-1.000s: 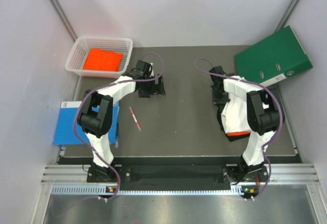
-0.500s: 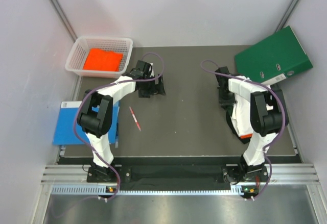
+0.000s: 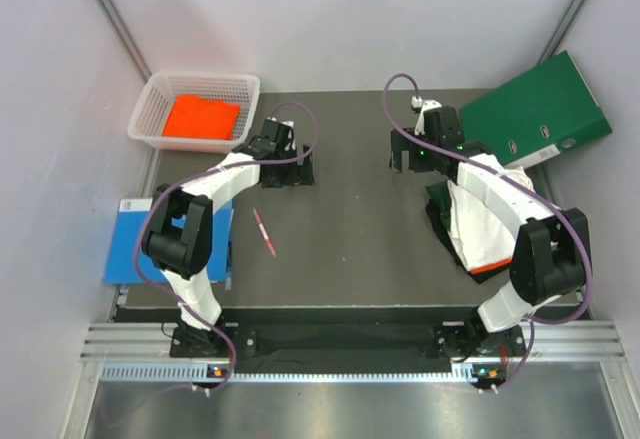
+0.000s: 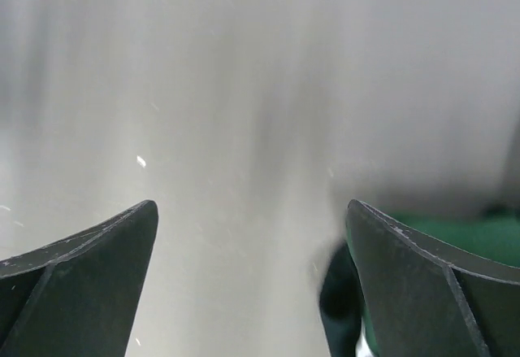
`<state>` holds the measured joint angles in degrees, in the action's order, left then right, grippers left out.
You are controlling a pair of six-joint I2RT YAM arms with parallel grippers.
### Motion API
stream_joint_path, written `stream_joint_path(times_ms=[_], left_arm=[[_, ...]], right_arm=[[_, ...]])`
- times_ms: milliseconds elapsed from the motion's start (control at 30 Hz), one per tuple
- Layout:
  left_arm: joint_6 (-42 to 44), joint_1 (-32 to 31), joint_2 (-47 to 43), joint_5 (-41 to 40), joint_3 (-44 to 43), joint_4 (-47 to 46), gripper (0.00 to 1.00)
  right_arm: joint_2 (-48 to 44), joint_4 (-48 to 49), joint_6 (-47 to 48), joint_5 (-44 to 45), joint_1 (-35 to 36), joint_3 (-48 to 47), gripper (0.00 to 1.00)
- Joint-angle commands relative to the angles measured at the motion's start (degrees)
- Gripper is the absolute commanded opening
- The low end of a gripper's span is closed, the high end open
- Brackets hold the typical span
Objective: Fold and stack the t-shirts
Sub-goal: Neatly place the folded tshirt to the corner
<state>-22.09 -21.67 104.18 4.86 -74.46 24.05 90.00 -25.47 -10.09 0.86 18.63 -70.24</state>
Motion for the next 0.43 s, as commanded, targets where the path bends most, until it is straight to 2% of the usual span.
stream_joint_path(times_ms=[0, 133, 400], left_arm=[[2.14, 0.58, -3.02, -4.33, -0.07, -0.59, 0.99], [2.92, 1.45, -2.14, -4.16, -0.69, 0.03, 0.99], [4.51, 2.33, -1.09, -4.07, -2.62, 0.72, 0.99]], right_arm=[[-2.28, 10.96, 0.33, -6.39, 0.44, -2.36, 1.00], [-2.28, 17.19, -0.19, -8.68, 0.61, -1.92, 1.00], [1.93, 19.67, -0.28, -10.70, 1.32, -5.35, 1.00]])
